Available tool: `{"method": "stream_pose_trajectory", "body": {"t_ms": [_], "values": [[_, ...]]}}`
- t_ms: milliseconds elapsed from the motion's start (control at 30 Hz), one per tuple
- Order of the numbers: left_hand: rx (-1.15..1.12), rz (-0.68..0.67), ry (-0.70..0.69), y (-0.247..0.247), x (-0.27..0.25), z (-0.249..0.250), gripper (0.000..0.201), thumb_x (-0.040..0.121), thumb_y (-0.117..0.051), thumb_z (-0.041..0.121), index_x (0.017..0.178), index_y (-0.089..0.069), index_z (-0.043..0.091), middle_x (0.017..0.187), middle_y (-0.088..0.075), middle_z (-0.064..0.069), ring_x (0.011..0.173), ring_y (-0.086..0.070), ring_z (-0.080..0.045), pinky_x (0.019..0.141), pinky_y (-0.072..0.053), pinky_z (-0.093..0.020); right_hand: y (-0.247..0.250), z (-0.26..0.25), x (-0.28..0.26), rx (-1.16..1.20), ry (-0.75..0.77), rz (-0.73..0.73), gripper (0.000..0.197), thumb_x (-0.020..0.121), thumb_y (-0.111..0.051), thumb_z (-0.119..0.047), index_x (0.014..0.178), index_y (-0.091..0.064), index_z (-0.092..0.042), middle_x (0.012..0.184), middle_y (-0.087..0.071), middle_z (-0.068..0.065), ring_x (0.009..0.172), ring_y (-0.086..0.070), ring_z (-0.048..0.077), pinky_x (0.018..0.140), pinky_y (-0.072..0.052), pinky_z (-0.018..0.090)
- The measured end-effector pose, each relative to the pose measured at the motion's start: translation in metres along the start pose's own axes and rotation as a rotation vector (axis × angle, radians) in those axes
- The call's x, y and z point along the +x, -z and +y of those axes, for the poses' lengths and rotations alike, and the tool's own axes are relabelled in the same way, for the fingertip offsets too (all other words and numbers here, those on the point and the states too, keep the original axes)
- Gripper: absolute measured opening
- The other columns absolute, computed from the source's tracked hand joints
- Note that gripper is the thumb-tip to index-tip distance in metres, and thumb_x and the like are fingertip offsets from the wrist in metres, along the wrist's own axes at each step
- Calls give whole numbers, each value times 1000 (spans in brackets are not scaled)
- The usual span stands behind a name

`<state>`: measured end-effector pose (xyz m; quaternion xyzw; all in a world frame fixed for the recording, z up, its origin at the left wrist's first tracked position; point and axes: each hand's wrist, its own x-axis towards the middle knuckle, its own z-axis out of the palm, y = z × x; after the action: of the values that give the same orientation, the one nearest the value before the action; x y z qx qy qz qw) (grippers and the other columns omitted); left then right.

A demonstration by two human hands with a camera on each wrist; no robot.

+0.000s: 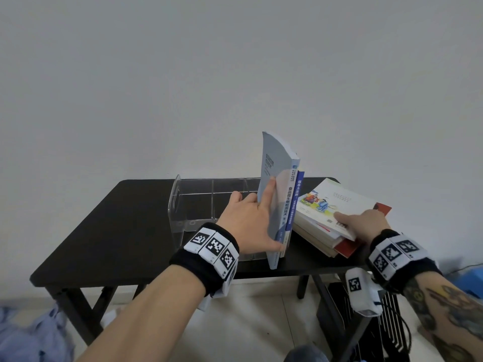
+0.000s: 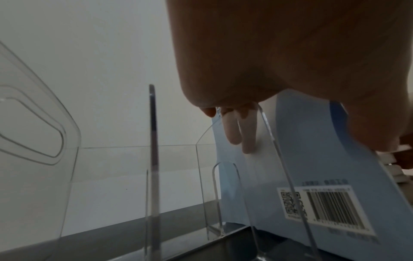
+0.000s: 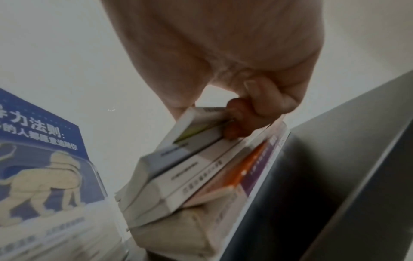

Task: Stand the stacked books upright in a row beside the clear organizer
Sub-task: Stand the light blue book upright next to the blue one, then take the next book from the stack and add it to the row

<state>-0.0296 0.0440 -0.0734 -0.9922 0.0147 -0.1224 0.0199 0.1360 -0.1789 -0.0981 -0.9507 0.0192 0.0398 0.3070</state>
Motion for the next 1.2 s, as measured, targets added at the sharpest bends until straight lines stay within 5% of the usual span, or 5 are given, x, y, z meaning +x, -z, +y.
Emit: {"method": "stream_pose_trajectory", "body": {"t_ms": [200, 333, 500, 900, 1200], "values": [[-44, -72, 0, 4, 1, 0, 132, 72, -56, 75, 144, 36, 14, 141, -51, -2, 123, -42, -20, 104, -24, -43, 16, 10, -6, 346, 3, 77, 24, 86, -69, -23, 86, -64, 0, 82, -69, 20, 62, -61, 28, 55, -44, 30], [-86, -101, 7, 9, 0, 0, 127, 73, -57, 69, 145, 34, 16, 139, -52, -4, 125, -39, -20, 106, -22, -43, 28, 0, -20, 818, -131, -72, 18, 87, -54, -7, 71, -45, -8, 41, -48, 7, 23, -29, 9, 27, -20, 12], [-127, -154, 26, 16, -1, 1, 125, 73, -59, 61, 147, 32, 17, 139, -51, -7, 127, -37, -21, 108, -19, -45, 41, -21, -39, 797, -93, -185, 14, 87, -51, -8, 75, -50, -3, 38, -52, 7, 23, -36, 8, 26, -23, 9], [-225, -119, 53, 18, -10, 6, 116, 80, -65, 55, 153, 17, 17, 153, -35, -5, 141, -26, -19, 114, -18, -44, 88, -91, -127, 780, 618, 373, 7, 89, -49, -11, 95, -47, -11, 56, -59, 8, 38, -54, 15, 38, -41, 28], [-282, -16, 49, 7, -16, 9, 112, 82, -69, 49, 155, 9, 14, 163, 0, -8, 150, 2, -24, 119, -19, -47, 67, -134, -178, 583, 917, 430, 21, 96, -50, -21, 114, -46, -11, 56, -61, -2, 50, -62, 15, 50, -50, 26]]}}
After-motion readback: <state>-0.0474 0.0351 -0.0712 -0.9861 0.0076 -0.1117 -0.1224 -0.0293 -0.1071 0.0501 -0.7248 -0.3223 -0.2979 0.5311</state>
